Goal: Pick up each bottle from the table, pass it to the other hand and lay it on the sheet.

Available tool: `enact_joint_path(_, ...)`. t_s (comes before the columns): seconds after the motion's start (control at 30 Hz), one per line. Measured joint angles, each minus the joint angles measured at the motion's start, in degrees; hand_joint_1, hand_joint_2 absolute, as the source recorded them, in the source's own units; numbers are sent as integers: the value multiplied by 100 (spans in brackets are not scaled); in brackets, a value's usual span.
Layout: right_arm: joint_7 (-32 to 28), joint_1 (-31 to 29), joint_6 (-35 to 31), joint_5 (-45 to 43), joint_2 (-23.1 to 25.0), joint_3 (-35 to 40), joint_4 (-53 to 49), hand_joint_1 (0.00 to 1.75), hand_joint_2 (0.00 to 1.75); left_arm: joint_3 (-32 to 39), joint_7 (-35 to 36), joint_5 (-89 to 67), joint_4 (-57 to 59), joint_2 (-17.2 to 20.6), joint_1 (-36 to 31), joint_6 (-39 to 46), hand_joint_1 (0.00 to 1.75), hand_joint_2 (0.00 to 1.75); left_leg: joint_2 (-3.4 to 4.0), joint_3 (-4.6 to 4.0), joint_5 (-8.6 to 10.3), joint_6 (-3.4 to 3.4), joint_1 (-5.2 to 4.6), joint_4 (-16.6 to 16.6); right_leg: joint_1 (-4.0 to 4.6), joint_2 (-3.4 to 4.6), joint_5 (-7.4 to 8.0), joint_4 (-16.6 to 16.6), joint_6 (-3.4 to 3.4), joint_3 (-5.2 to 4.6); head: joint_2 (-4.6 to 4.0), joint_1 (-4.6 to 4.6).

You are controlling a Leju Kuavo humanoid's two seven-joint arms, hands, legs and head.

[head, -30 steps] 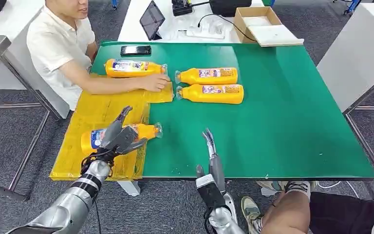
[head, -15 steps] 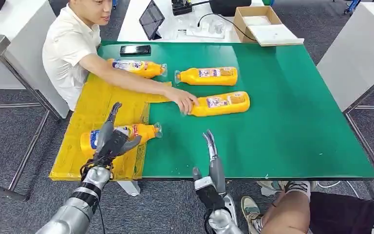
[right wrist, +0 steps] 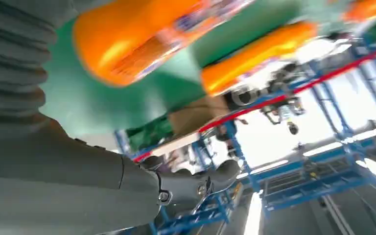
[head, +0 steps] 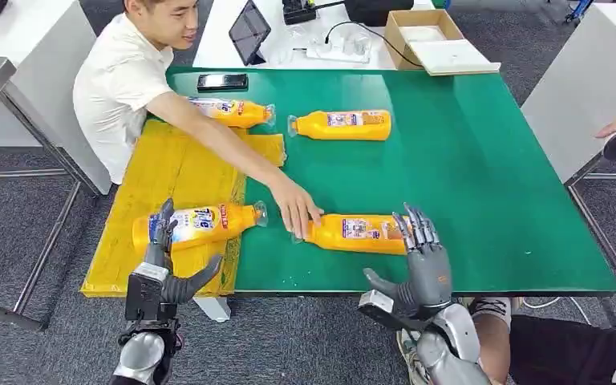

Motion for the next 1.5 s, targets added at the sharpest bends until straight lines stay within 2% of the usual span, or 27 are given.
enact_joint_path(0.4, 647, -1245, 459, 630, -179, -74, 2042, 0, 175, -245, 6, -105, 131, -79, -182, -11, 0, 175, 0, 1, 5, -1, 4, 0, 2, 0, 2, 4, 0, 0, 0, 0)
enact_joint_path(0.63, 809, -1533, 505, 764, -177, -52, 2671, 0, 175, -249, -11, -57, 284, -122, -246, -77, 0, 175, -1, -2, 3, 0, 3, 1, 1, 0, 1, 3, 1, 0, 0, 0)
enact_joint_path(0.83, 1098, -1965, 888, 880, -148, -33, 3228, 0, 175, -404, -55, -19, 411, -146, -386, -234, 0, 175, 5, 6, 3, 1, 3, 1, 2, 1, 2, 2, 1, 2, 0, 2)
enact_joint_path(0.87, 1126, -2020, 936, 893, -140, -17, 3298, 98, 175, -422, -55, 0, 440, -155, -413, -247, 0, 175, 5, 8, 3, 0, 3, 1, 2, 1, 3, 2, 0, 5, 0, 0)
enact_joint_path(0.9, 1148, -2069, 972, 893, -135, -2, 3365, 175, 175, -433, -57, 5, 461, -166, -431, -251, 0, 175, 5, 12, 4, 0, 3, 1, 2, 1, 3, 2, 0, 8, 0, 0)
enact_joint_path(1.03, 1173, -2194, 1230, 849, -100, 96, 3566, 175, 175, -494, -74, 18, 538, -170, -488, -275, 0, 175, 4, 15, 5, 0, 4, 1, 3, 1, 3, 2, 0, 12, 0, 0)
enact_joint_path(1.17, 816, -2290, 1714, 654, -94, 127, 3693, 175, 175, -531, -83, 90, 638, -170, -583, -367, 0, 175, 9, 21, 5, -1, 4, 1, 3, 2, 3, 2, 0, 15, 0, 2)
enact_joint_path(1.5, 658, -2385, 1882, 473, -116, 136, 3825, 175, 175, -529, -133, 243, 988, -173, -779, -457, 0, 175, 8, 34, 4, -1, 4, 2, 4, 2, 2, 1, 0, 25, 0, 0)
